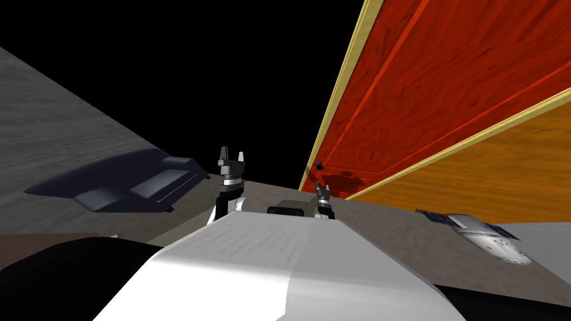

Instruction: Pull the door open

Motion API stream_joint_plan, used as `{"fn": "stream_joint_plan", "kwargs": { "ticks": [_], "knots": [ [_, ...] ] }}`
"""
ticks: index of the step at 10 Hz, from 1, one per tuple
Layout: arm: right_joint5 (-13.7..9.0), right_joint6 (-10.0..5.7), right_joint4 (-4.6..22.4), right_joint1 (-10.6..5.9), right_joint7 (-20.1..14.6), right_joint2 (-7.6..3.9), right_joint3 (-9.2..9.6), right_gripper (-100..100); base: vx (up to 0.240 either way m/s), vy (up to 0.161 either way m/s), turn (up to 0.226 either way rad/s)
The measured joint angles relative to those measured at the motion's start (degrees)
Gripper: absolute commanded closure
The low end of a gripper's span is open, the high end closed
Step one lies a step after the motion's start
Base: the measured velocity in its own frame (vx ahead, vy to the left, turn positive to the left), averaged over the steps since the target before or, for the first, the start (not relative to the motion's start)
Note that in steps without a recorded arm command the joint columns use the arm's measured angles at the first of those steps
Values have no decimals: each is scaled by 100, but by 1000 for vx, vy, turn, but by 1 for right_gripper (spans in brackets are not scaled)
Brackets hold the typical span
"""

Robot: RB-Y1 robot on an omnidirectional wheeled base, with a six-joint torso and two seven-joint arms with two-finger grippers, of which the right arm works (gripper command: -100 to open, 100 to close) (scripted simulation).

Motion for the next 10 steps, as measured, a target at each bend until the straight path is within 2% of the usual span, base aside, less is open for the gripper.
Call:
{"fn": "stream_joint_plan", "kwargs": {
  "ticks": [6, 8, 10],
  "knots": [
    [-194, -93, 495, -95, 651, -74, 61, -100, 65, -72, 108],
    [-259, -165, 779, -181, 870, -96, 91, -100, 61, -79, 83],
    [-315, -171, 848, -173, 1060, -120, 103, -100, 38, -49, 49]
  ]
}}
